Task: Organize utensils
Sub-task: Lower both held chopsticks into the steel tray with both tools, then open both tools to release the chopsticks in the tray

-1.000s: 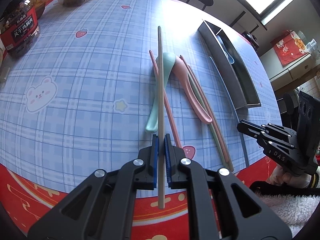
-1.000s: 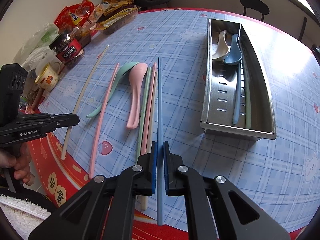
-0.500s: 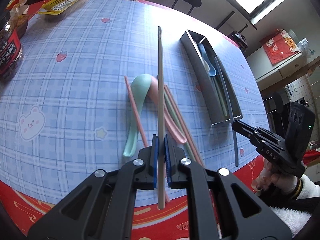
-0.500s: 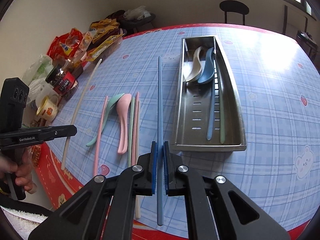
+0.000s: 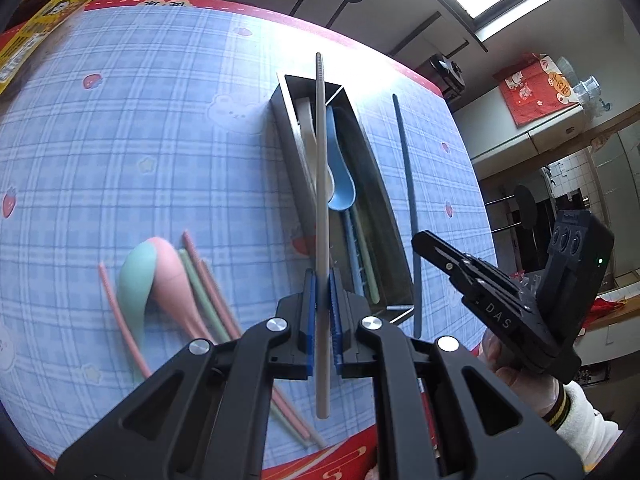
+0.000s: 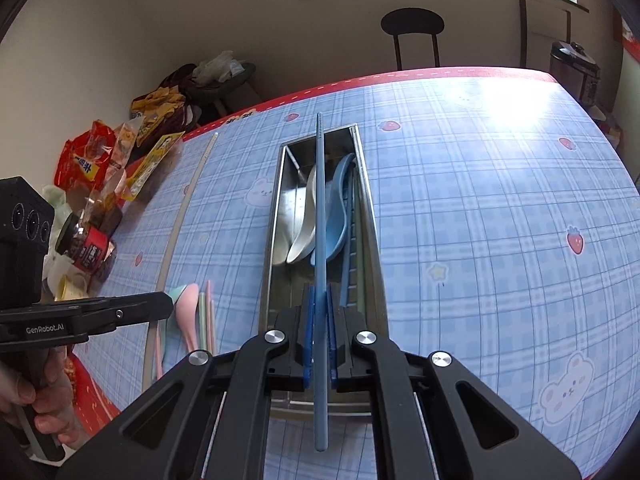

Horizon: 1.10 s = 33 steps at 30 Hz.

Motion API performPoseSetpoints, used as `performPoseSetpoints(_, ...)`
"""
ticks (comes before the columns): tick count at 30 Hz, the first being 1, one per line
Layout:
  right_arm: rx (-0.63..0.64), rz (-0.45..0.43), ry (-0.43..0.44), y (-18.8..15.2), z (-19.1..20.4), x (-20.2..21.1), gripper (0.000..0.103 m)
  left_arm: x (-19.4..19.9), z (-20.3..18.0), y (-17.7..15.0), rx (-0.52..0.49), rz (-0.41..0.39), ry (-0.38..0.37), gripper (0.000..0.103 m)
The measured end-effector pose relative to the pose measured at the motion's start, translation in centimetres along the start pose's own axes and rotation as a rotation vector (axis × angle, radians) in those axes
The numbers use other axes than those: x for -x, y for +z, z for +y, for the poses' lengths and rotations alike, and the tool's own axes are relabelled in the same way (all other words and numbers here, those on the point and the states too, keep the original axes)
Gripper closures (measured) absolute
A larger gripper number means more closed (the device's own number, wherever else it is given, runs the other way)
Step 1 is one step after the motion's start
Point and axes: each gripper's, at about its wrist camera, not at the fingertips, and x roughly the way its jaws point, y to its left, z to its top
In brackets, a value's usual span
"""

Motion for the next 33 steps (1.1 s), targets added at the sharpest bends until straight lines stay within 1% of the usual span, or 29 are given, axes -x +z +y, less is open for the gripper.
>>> performPoseSetpoints(4, -0.013, 0.009, -0.015, 1.6, -0.7, -1.6, 0.097, -1.9, -1.2, 2.2, 0.021, -0.001, -0.010, 0.092)
performPoseSetpoints(8, -0.010, 0.032, -0.021, 1.9, -0.9, -3.1, 0.097, -4.1, -1.8, 3.9, 0.046, 0.022, -0.013, 0.092)
performPoseSetpoints(12, -0.024, 0.054, -0.019, 1.8, -1.3, -4.2, 0.097, -6.3, -2.4, 4.7, 0.070, 0.052, -0.017, 0.092)
performPoseSetpoints(16, -0.023, 0.064, -0.016, 1.8, -1.5, -4.6, 0.097, -8.0, -3.1, 4.9, 0.068, 0.078, -0.014, 0.092)
performPoseSetpoints(21, -0.044, 0.070, -0.004, 1.8, -2.0, -4.6, 0.096, -9.7, -3.2, 5.3, 0.076, 0.104, -0.015, 0.092)
performPoseSetpoints(25, -0.041, 0.042, -0.005, 2.0, -2.0, -3.7, 0.095, -11.0, -3.5, 5.5, 0.086, 0.124, -0.017, 0.092)
performPoseSetpoints(29, -0.054, 0.013, -0.026, 2.2, -2.6, -2.3, 0.095, -12.3, -3.7, 5.6, 0.095, 0.147, -0.029, 0.092)
performPoseSetpoints(31, -0.063, 0.002, -0.035, 2.2, -3.0, -1.6, 0.093, -13.1, -4.4, 5.8, 0.082, 0.162, -0.047, 0.092)
performPoseSetpoints(32, -0.066, -0.002, -0.039, 2.2, -3.1, -1.4, 0.088, -13.3, -4.8, 5.9, 0.065, 0.166, -0.050, 0.092)
performPoseSetpoints(33, -0.066, -0.004, -0.045, 2.3, -3.3, -1.1, 0.078, -13.3, -5.1, 6.0, 0.051, 0.156, -0.039, 0.086)
